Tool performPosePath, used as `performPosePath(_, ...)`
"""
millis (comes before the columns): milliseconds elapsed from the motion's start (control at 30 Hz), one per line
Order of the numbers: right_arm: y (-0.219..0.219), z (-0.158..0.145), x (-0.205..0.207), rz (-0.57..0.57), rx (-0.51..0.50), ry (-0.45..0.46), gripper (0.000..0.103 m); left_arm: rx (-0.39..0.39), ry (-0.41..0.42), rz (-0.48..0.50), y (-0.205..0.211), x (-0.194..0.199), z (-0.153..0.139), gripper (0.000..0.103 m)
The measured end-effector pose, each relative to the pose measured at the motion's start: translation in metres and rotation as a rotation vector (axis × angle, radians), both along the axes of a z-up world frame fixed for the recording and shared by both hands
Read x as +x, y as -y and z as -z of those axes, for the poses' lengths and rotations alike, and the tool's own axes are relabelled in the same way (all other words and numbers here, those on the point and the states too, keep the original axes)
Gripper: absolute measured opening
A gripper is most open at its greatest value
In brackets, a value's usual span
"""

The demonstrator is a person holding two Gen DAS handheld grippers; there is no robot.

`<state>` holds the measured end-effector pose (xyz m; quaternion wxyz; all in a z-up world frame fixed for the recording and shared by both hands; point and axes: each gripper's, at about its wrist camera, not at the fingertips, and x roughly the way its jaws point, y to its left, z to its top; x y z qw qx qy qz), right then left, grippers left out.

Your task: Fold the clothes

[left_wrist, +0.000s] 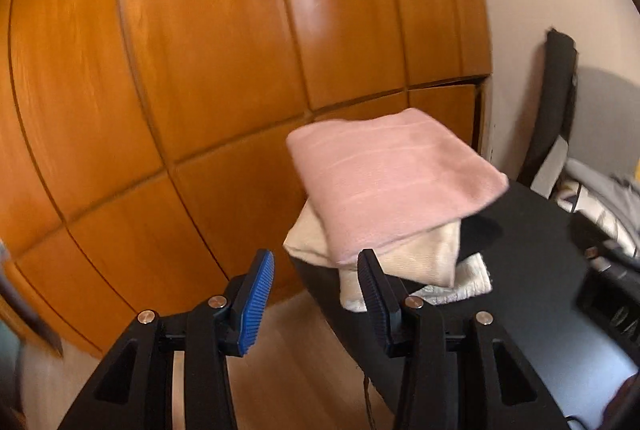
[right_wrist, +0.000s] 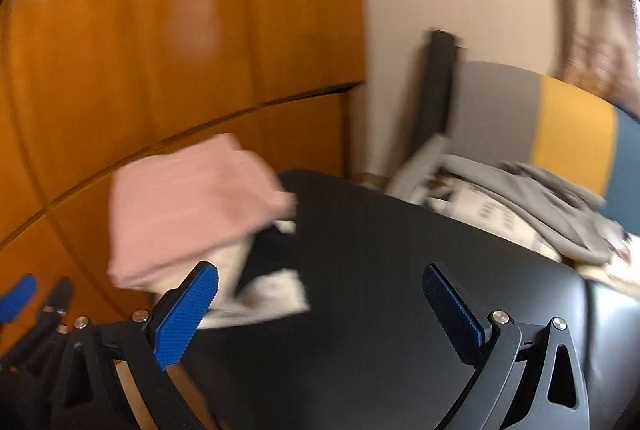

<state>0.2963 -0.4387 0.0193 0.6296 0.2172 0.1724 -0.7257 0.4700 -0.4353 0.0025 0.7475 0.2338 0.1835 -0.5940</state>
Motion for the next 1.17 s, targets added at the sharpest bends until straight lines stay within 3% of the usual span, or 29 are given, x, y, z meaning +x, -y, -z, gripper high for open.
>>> performPosePath(100,0.016,0.0,0.033,-0.058,-0.01,-0.074,0.103,0.018,-0.058,0.009,0.005,0.013,0.003,0.042)
performPosePath(200,0.026,0.004,0.043,-0.072,-0.008,-0.087,0.103,0.025,-0.077,-0.006,0.015,0.016,0.005,0.041)
performPosePath(733,0.042,0.025,0.038,-0.094,0.055,-0.011,0.103,0.084,-0.169,0.021,0.037,0.018,0.019,0.041)
performPosePath(1167,0.027,0.017,0.034,-0.088,0.024,-0.044,0.103,0.073,-0.19,0.03,0.031,0.016,0.015,0.041)
